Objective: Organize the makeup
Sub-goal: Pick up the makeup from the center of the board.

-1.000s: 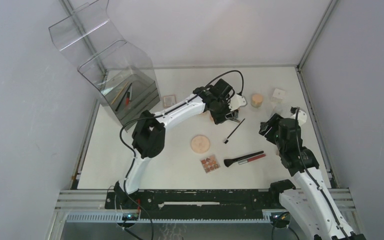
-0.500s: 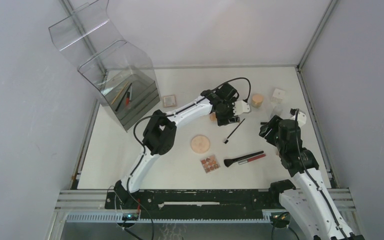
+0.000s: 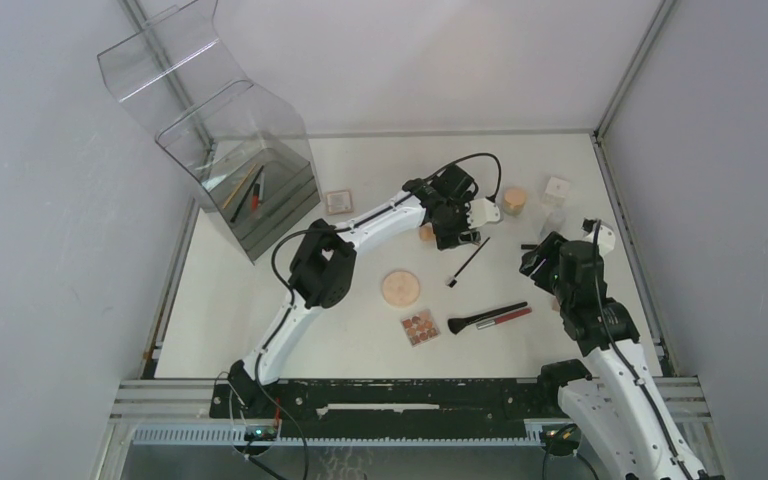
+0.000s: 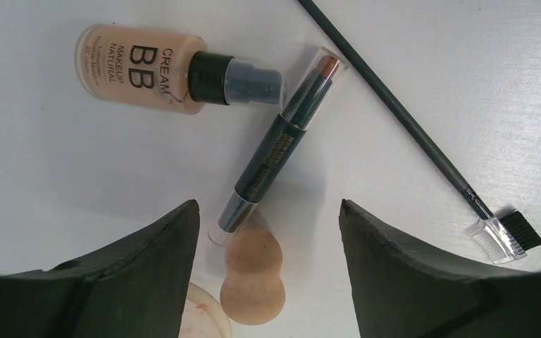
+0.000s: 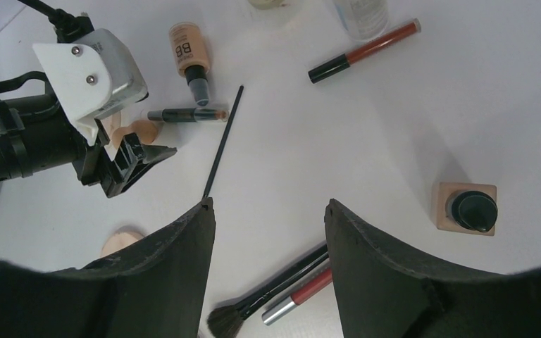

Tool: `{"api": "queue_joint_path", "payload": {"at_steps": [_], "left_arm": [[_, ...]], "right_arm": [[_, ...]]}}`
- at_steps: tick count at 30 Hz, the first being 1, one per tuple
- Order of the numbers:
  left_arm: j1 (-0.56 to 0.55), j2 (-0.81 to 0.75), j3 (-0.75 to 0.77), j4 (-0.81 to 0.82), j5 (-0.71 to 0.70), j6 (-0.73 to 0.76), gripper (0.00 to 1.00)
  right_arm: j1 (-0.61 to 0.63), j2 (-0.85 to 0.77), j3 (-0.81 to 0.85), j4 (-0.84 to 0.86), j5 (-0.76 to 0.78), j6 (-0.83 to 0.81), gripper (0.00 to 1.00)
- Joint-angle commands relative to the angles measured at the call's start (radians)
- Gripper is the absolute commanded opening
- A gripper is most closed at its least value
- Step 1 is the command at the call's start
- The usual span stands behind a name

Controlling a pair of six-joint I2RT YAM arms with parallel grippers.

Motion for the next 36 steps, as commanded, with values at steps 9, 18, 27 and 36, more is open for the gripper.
{"api": "queue_joint_path", "payload": {"at_steps": [9,18,27,36], "left_arm": [[0.003,0.011,0.095,-0.061,0.070,-0.039,0.91],[0.006,-0.019,0.062,-0.084,0.097,-0.010,0.90],[0.006,-0.257,0.009,0.000,0.036,-0.081,0.90],[0.074,-0.594,-0.254,0.085,-0.063,-0.396,0.86]], "right_arm": [[-0.009,0.009,0.002,0.047,-0.029,-0.014,0.66],[-0.011,0.012,0.002,0.050,-0.041,-0.004,0.66],[-0.011,0.066,0.002,0.110,-0.118,-0.046,0.67],[0.103,0.402,0.142,0.226,-0.334,-0.256,0.65]]}}
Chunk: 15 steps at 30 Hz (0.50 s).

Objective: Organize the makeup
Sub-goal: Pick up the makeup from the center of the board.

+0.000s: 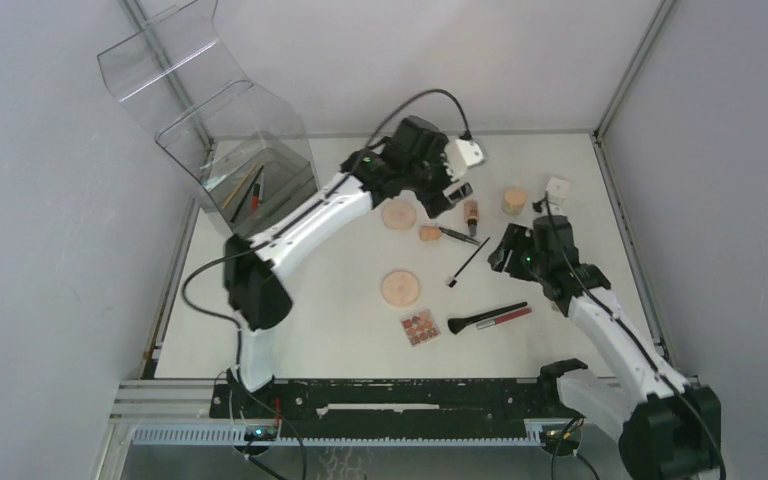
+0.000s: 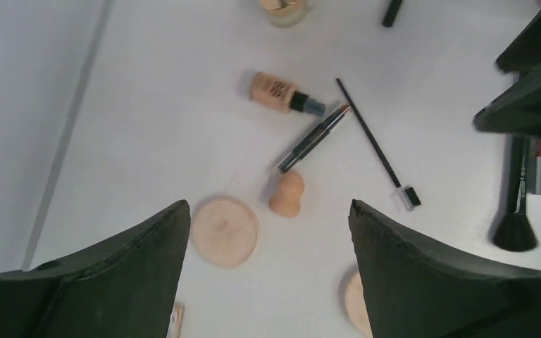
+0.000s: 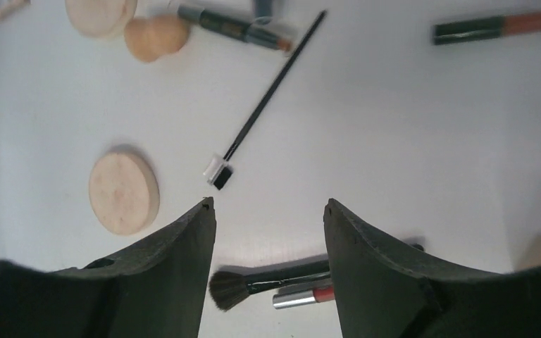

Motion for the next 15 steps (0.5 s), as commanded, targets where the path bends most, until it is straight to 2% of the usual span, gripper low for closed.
{"api": "queue_joint_path", "payload": {"at_steps": [1,3,7,11,15], "left_arm": [[0.051,-0.242,-0.219,0.109,-0.115,-0.255,0.86],[0.051,-0.351,-0.370,0.191,-0.173,-0.340,0.86],[0.061,-0.535,-0.589,0.254,-0.239,-0.528,0.86],[0.083,-0.668,-0.731,0.235,-0.306,-0.679,0.87],[0.092,-0.780,-0.845,0.227,-0.404,-0.763,0.91]], "right_arm": [[0.112,0.154,0.145,0.088,-0.033,-0.149,0.66],[0.166,0.256,0.213,0.077,0.031,-0.195,0.65],[0.189,0.459,0.361,0.050,0.020,-0.236,0.64],[0.236,0.633,0.514,-0.042,0.146,-0.333,0.63],[0.238,0.795,0.635,-0.103,0.160,-0.395,0.66]]}}
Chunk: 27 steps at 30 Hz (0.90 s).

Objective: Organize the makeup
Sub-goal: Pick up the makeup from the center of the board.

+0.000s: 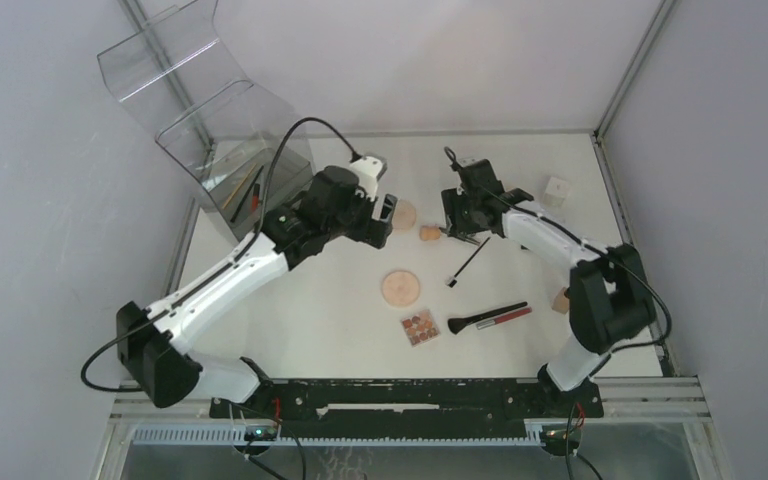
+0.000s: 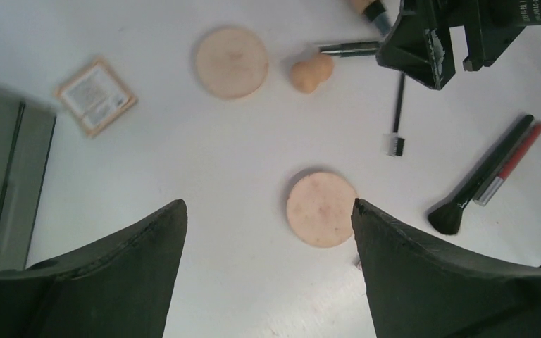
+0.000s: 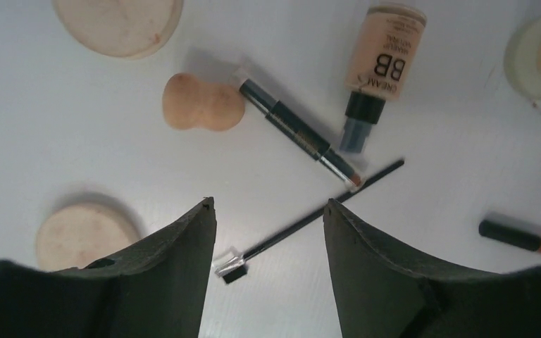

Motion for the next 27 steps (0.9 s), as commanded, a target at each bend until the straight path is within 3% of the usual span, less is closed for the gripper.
{"api": "queue_joint_path", "payload": {"at_steps": [1,13,22,27], "left_arm": [[0.018,-0.147,-0.102,0.042,-0.132,-0.180,0.91],[0.022,-0.265,-0.189,0.042,-0.144,-0.198,0.94],[0.021,-0.307,-0.232,0.048,-0.186,-0.194,0.94],[0.021,-0.309,-0.243,0.049,-0.209,-0.193,0.94]], "right_arm": [[0.015,0.121,0.113,-0.065,0.067,-0.123,0.66],[-0.020,0.313,0.220,-0.062,0.014,-0.315,0.57],[-0.046,0.426,0.302,-0.097,-0.070,-0.351,0.53],[-0.047,0.455,0.303,-0.125,-0.101,-0.338,0.41]]}}
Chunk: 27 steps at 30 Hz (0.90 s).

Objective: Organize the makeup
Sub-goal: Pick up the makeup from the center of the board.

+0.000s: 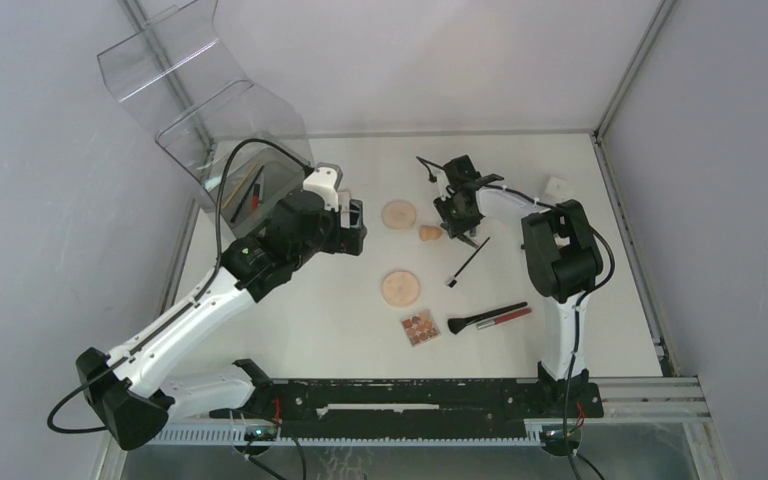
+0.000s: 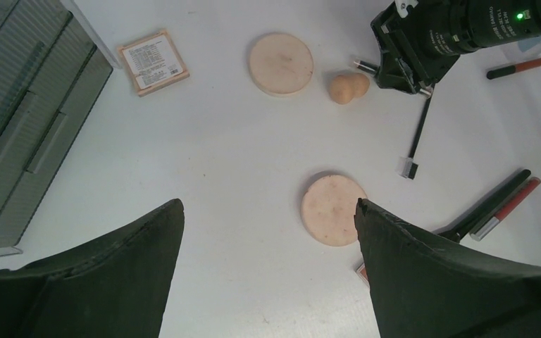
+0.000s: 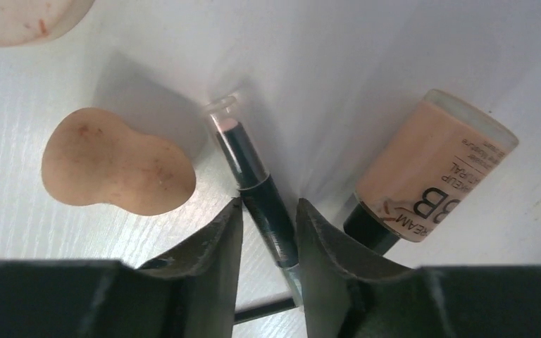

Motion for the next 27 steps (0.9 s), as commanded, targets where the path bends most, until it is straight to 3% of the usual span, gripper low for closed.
{"api": "queue_joint_path", "payload": {"at_steps": [1,5,10,14,17,21,27], "left_arm": [[0.006,-0.026,-0.026,0.030,-0.045,-0.004,0.94],[0.009,-0.027,-0.020,0.028,-0.066,-0.006,0.95],[0.024,-0.021,-0.017,0.034,-0.056,-0.022,0.97],[0.045,-0.011,-0.011,0.042,0.086,0.005,1.00],[0.047,0.000,-0.011,0.050,0.135,0.014,1.00],[0.047,0.006,-0.051,0.139,0.286,-0.034,1.00],[0.046,0.111,-0.069,0.296,0.529,-0.142,1.00]], "right_arm": [[-0.004,0.010,0.010,-0.030,-0.048,-0.001,0.36],[-0.006,-0.035,-0.026,-0.010,-0.096,0.054,0.16],[-0.019,-0.146,-0.047,0.006,-0.211,0.106,0.00],[-0.026,-0.287,-0.051,-0.001,-0.215,0.230,0.00],[-0.053,-0.400,-0.105,0.032,-0.237,0.417,0.00],[-0.071,-0.570,-0.338,0.265,-0.367,0.786,0.00],[0.074,-0.728,-0.518,0.507,-0.228,1.069,0.00]]}}
